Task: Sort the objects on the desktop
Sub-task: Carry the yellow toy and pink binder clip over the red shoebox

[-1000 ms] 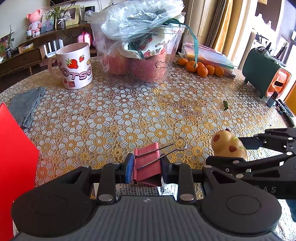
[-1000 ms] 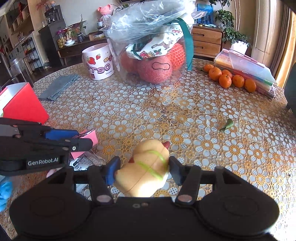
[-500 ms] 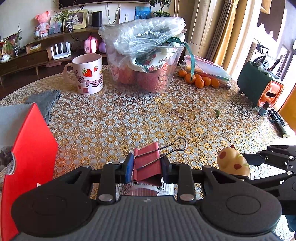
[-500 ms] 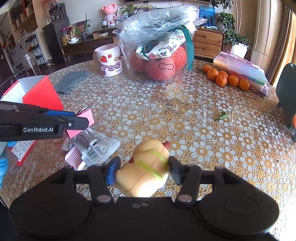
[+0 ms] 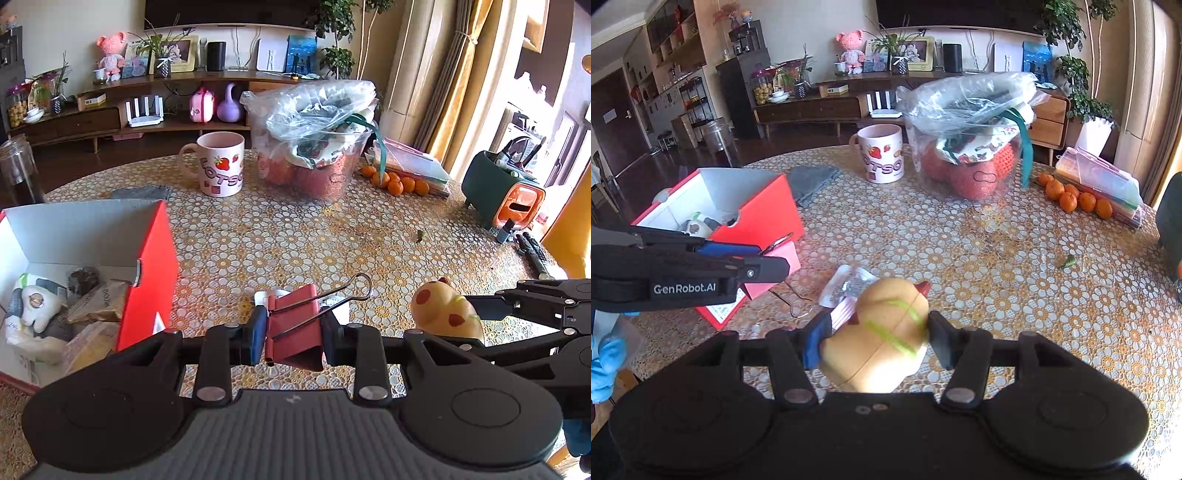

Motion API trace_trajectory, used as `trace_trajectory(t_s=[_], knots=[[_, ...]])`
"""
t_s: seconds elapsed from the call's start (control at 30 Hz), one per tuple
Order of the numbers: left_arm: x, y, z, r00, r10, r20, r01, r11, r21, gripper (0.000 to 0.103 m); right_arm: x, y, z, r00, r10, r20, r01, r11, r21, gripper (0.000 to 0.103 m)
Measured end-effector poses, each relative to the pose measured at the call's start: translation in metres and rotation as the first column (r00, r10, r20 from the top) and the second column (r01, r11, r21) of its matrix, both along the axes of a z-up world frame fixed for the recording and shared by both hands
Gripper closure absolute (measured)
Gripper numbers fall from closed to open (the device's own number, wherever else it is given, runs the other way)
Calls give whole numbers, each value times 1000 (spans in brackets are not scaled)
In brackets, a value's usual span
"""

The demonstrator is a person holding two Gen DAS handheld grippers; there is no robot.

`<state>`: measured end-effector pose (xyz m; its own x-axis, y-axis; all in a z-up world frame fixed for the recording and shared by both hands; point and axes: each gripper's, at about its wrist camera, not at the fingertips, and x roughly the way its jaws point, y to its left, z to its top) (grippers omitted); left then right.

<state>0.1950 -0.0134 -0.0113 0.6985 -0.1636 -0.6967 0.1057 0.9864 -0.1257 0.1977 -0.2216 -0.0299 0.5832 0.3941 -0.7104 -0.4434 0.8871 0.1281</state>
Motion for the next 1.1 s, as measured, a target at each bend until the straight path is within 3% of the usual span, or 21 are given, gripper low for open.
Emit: trace_trajectory(t_s=[0.5,1.1], knots=[[-52,106,29,989,133,57,-134,991,8,74,-29,115,35,985,161,63,-160,987,-33,47],[-40,216,10,959,279,48,-282,958,47,74,-3,235,31,965,254,71,-248,965,-84,47]])
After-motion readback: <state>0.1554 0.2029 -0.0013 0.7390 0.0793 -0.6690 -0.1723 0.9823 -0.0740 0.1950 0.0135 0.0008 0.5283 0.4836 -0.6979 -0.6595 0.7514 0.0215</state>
